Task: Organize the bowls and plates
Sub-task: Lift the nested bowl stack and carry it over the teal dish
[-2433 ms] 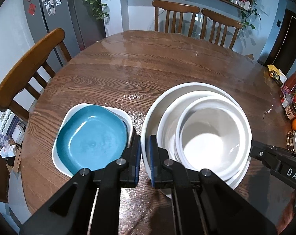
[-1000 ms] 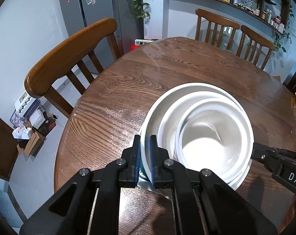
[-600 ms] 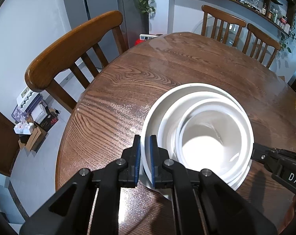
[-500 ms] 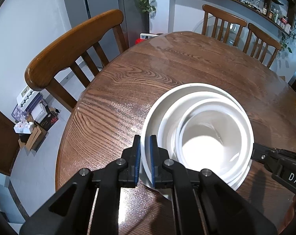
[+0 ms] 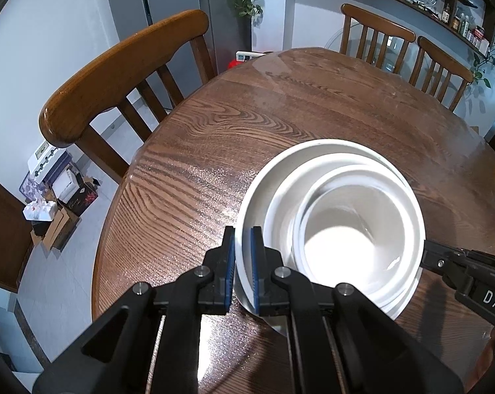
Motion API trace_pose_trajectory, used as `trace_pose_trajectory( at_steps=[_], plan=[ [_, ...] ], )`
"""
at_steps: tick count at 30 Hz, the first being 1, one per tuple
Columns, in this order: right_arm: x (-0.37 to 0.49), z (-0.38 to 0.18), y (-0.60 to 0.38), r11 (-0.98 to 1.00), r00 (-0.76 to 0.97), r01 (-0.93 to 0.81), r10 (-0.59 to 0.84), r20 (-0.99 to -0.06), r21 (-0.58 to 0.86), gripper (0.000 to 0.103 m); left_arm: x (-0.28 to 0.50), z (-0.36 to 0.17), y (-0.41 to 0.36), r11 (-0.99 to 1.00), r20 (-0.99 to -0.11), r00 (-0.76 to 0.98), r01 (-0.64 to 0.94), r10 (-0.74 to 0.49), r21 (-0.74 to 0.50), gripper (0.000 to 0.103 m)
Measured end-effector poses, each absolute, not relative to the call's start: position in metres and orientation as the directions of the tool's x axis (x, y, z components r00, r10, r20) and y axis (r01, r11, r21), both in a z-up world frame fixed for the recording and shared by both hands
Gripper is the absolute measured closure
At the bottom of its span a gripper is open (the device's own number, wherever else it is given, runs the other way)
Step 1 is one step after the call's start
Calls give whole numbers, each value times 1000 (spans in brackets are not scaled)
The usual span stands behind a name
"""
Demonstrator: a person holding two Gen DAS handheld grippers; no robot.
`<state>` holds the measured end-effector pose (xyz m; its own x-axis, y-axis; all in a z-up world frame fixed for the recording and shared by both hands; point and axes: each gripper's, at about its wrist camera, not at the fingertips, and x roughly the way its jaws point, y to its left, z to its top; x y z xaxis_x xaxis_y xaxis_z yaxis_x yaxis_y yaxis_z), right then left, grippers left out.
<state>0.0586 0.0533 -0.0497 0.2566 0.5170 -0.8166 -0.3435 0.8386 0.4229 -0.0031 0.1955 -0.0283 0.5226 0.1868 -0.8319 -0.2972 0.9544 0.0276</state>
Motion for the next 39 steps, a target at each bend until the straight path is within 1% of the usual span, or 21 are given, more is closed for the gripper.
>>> trace_pose_trajectory(
  at_steps=[39],
  plan=[
    [66,-62,55,843,227,-322,511,-829,431,92,8,-41,197,954,-852,487,-297,191,44,99]
  ],
)
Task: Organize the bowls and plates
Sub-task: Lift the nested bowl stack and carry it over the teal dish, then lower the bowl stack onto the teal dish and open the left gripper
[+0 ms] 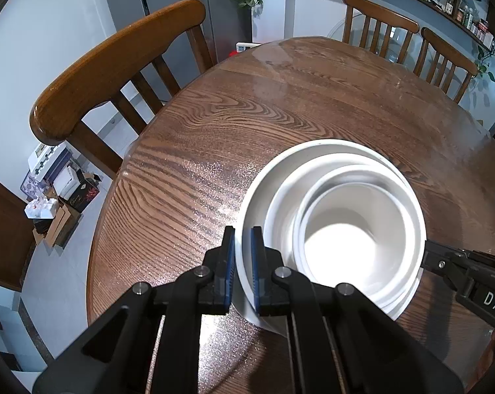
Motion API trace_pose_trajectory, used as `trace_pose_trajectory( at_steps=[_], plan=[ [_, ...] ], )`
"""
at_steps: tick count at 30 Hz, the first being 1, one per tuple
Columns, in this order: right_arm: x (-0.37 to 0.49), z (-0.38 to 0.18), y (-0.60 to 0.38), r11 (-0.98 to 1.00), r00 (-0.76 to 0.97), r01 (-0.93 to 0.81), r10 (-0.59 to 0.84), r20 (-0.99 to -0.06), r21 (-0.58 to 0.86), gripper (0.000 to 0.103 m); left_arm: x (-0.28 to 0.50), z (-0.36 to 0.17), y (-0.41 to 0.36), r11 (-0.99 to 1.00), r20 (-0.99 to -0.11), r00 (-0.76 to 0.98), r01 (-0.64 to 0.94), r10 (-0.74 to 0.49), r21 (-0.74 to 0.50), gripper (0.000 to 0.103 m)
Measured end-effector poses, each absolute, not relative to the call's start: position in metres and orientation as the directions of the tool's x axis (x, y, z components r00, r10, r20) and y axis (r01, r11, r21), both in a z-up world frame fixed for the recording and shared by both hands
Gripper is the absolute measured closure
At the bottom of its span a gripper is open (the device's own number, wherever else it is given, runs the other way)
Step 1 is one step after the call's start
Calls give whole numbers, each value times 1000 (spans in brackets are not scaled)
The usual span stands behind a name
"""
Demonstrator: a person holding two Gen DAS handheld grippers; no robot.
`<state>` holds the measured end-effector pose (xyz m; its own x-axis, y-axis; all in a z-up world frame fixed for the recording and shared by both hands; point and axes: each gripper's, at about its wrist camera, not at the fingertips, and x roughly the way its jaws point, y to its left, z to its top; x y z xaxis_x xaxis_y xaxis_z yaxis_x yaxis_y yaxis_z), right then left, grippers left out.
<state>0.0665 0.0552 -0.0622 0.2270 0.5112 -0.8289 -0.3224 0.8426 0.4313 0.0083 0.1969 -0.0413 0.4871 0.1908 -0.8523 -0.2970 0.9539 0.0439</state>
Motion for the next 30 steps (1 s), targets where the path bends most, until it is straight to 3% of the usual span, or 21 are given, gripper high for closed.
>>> trace_pose_trajectory(
  at_steps=[30],
  plan=[
    [67,-57,63,869,270,-342,455,-848,357,91,9,-44,195,958,-849,489,-281,198,61,97]
  ],
)
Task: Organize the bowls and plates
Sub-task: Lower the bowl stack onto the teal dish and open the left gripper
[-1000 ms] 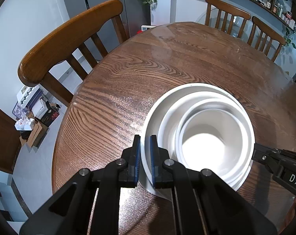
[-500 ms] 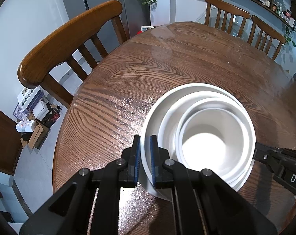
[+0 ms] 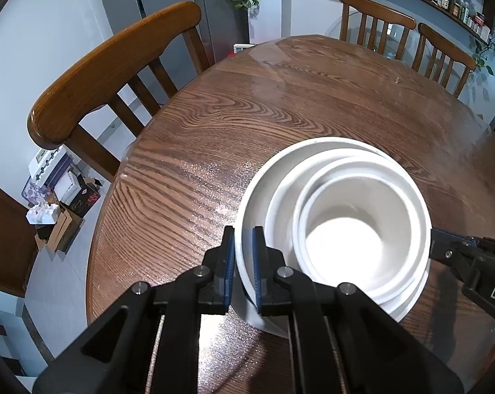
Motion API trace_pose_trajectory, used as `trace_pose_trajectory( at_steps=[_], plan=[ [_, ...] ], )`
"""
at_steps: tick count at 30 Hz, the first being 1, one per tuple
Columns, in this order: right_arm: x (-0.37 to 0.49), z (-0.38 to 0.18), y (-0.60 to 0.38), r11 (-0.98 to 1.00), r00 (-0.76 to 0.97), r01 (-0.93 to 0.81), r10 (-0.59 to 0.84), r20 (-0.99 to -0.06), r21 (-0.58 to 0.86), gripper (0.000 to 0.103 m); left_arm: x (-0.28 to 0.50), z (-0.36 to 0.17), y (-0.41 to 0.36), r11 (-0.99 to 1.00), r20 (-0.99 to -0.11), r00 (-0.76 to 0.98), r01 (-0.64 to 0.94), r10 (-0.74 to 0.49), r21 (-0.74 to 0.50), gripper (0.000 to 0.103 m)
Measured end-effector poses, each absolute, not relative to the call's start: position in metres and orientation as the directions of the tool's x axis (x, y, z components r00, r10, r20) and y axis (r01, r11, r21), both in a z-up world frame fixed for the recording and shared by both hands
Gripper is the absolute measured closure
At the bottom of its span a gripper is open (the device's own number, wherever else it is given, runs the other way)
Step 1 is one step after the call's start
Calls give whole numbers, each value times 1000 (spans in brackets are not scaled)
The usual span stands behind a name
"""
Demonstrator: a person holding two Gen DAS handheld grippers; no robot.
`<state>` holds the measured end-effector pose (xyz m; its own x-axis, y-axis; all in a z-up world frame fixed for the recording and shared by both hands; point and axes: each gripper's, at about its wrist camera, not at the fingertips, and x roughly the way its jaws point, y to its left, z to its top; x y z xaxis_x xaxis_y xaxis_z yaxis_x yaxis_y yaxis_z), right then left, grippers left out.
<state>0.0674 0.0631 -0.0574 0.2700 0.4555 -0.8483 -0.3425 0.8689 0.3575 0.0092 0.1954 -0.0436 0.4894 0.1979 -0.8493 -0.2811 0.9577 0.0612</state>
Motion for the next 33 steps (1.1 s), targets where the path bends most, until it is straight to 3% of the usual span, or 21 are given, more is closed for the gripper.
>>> trace_pose_trajectory(
  at_steps=[19,21,26,33],
  plan=[
    [65,-55,62,874,277,-342,445,-852,346,91,8,-46,193,957,-850,490,-286,191,49,93],
    [65,-55,62,876,280,-340,441,-853,342,91,7,-47,193,955,-850,489,-291,197,54,90],
    [64,-54,55,878,290,-327,446,-847,350,91,3,-47,200,948,-850,487,-315,201,44,64],
    [61,-49,51,883,312,-321,441,-842,343,91,-1,-45,201,947,-843,495,-317,209,49,61]
  ],
)
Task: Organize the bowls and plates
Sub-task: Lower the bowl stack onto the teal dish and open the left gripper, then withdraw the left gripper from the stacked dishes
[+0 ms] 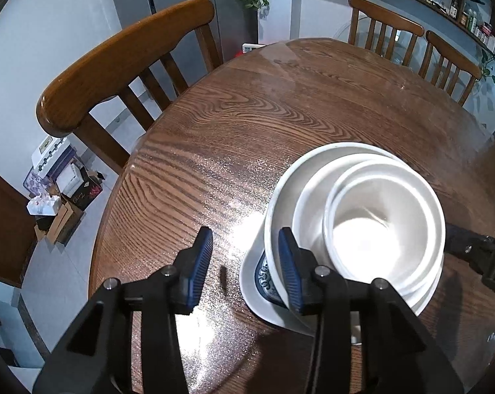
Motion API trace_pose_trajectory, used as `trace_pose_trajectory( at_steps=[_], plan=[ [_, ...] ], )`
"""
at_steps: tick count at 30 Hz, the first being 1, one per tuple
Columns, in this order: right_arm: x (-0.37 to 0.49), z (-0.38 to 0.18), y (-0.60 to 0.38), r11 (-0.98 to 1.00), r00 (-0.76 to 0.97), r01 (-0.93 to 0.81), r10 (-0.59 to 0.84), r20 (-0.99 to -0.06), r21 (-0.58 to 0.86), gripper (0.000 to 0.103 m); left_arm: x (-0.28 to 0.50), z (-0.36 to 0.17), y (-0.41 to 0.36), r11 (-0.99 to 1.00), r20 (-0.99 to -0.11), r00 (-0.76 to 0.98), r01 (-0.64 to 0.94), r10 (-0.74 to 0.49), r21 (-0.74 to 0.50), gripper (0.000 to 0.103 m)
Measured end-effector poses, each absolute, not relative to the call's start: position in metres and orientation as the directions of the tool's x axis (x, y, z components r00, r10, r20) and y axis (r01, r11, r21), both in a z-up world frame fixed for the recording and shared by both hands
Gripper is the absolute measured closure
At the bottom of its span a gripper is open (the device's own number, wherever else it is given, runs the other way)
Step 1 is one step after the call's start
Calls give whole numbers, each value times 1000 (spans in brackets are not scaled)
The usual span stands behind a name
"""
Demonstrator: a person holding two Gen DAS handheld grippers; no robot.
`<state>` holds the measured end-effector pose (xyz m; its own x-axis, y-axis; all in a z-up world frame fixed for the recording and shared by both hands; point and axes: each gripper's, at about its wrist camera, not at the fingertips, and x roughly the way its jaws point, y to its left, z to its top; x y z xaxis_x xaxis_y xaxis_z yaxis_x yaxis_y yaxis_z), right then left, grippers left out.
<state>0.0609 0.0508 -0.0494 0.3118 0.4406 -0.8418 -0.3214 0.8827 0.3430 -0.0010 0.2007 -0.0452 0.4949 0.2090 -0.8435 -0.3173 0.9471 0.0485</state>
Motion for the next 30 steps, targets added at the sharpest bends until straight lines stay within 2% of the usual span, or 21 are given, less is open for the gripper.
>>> trace_pose_trajectory(
  at_steps=[2,6,9,11,13,14,16,20,22,30],
  plan=[
    [58,-43,50,886,341,-329,433,-835,325,91,-3,-42,204,945,-838,502,-323,215,49,55],
    [53,-33,46,887,370,-344,429,-824,307,91,-7,-37,206,942,-829,516,-334,217,39,51],
    [51,-30,42,885,377,-347,433,-819,309,87,-11,-33,207,941,-822,527,-336,216,32,44],
    [48,-28,38,882,380,-358,437,-815,306,79,-15,-29,208,940,-817,535,-340,216,26,34],
    [45,-23,34,873,384,-374,453,-805,313,61,-20,-26,210,939,-811,544,-342,215,20,29],
    [42,-21,32,867,385,-386,463,-798,316,57,-22,-24,210,939,-807,549,-343,217,18,27],
    [37,-14,28,854,388,-416,478,-788,314,53,-27,-19,210,938,-802,557,-346,216,12,25],
    [27,-6,31,821,370,-490,500,-784,293,43,-36,-11,207,940,-796,568,-340,210,5,6],
    [18,-3,35,804,367,-540,492,-789,250,36,-42,-6,204,940,-788,576,-340,220,14,1],
    [-5,-4,44,756,353,-632,479,-804,173,35,-58,8,189,948,-782,579,-315,232,49,1]
  ],
)
